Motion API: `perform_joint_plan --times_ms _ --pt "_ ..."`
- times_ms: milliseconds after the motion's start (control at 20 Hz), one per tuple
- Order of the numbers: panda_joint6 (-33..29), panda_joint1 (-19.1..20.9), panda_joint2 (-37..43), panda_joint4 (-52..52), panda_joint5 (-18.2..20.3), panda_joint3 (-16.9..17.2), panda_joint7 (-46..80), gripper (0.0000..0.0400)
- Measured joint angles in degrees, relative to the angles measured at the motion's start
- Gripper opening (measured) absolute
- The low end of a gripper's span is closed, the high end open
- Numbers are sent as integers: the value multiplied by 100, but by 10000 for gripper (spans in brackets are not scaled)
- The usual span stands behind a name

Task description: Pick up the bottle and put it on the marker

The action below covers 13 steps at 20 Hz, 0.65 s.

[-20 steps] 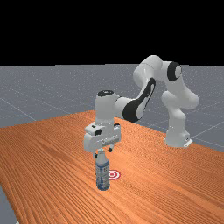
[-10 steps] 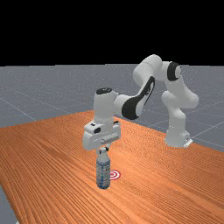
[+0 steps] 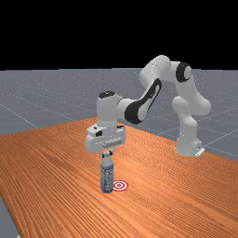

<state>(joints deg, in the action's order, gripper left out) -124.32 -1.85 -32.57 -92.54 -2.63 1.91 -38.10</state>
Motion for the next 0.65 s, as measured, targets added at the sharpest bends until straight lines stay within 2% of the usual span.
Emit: perform_joint_plan --times_ms 100,150,200,250,300,500,650 --pt "-210 -4 342 -564 -20 -1 -5 178" --pt "82 21 340 -517 -33 -36 -196 178" --pt "-300 123 522 -857 181 -128 -364 177" --pt "204 26 405 -599 -17 -44 -211 177" --pt "182 25 476 -711 -19 -43 -208 177" --pt "-236 16 756 -1206 -38 -37 -163 177" --pt "-325 -3 788 -1271 -47 -41 -127 177"
